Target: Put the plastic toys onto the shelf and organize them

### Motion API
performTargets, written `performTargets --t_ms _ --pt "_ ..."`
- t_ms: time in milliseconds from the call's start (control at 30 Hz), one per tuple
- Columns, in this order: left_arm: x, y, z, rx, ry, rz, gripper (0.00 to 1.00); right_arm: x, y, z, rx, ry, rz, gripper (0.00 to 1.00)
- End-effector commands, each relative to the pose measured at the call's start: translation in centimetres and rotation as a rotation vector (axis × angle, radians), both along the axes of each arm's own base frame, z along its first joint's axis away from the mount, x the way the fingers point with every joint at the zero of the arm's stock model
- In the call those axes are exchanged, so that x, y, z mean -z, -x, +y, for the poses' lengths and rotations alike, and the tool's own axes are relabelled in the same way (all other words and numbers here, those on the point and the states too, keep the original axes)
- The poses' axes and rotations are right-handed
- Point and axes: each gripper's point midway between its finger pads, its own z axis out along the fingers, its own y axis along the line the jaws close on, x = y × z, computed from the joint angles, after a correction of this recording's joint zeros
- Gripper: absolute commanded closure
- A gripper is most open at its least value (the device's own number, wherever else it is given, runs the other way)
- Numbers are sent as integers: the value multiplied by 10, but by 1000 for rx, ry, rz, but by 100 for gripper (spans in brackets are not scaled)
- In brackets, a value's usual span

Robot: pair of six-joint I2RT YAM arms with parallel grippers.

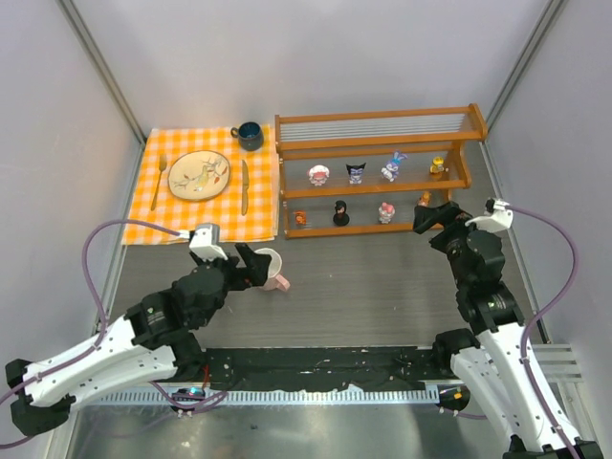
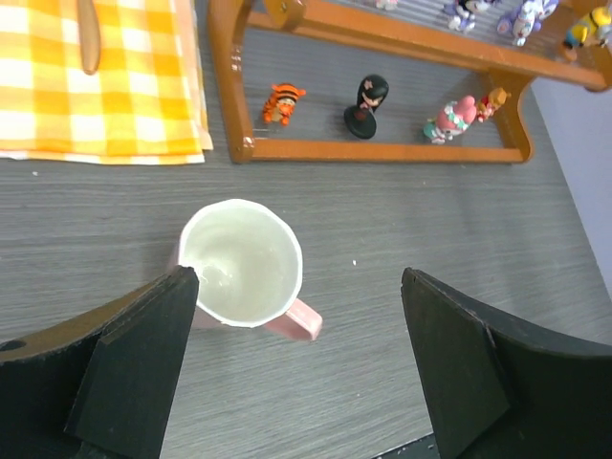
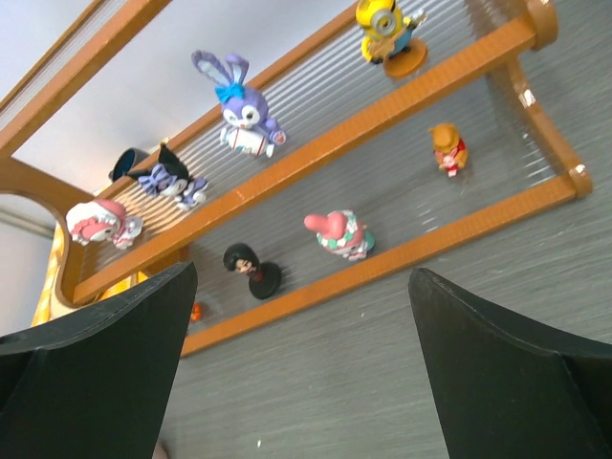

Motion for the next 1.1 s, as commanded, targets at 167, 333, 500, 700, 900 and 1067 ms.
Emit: performTargets --t_ms 167,333,500,700,900,1067 --pt "12 6 56 -138 -57 -38 5 21 17 18 -72 -136 51 0" --pt "17 9 68 -147 -60 -57 5 38 21 28 -114 -177 111 0" --pt "31 12 71 -144 -56 -55 5 65 26 18 -46 -174 179 0" --pt "41 12 69 -128 -50 -71 5 86 34 -2 79 -182 224 0" --pt "46 11 67 -125 -62 -69 5 110 44 -16 175 -188 291 0" --pt "45 11 69 -134 -58 -75 5 126 59 -43 358 -209 337 0"
